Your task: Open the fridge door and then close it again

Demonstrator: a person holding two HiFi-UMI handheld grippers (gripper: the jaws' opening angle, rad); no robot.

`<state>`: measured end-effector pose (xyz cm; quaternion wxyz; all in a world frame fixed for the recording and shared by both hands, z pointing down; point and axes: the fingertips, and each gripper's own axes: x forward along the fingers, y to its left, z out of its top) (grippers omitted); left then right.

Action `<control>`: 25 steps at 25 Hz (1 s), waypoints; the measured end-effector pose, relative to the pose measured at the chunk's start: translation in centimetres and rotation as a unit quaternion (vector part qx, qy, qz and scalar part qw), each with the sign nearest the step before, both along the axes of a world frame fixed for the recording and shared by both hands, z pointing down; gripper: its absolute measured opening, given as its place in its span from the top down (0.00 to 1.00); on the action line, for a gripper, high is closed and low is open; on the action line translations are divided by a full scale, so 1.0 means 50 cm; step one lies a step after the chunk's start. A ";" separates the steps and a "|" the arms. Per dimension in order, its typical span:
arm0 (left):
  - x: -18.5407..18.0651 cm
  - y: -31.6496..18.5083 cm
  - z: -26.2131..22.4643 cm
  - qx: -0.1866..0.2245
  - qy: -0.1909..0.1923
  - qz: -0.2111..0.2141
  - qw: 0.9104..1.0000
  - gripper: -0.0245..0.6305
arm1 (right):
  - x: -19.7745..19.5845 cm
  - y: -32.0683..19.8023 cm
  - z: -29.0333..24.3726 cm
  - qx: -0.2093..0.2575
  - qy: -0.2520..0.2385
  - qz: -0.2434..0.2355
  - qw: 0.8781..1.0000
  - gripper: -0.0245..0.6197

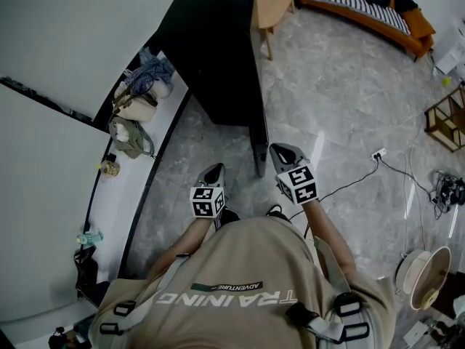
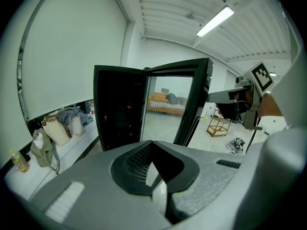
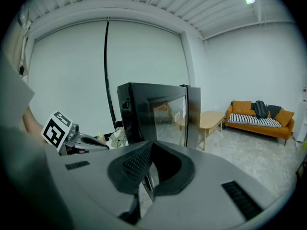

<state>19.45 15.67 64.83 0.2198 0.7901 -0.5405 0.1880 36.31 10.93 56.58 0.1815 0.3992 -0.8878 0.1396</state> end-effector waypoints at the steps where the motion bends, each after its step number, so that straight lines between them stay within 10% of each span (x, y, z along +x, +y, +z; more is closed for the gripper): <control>1: -0.003 0.000 0.001 -0.001 0.002 0.000 1.000 0.96 | -0.001 -0.003 -0.004 0.001 0.001 0.002 1.000 0.97; 25: -0.179 -0.054 -0.027 -0.005 0.049 -0.037 0.998 0.96 | -0.084 0.001 -0.016 -0.018 -0.005 0.027 0.999 0.97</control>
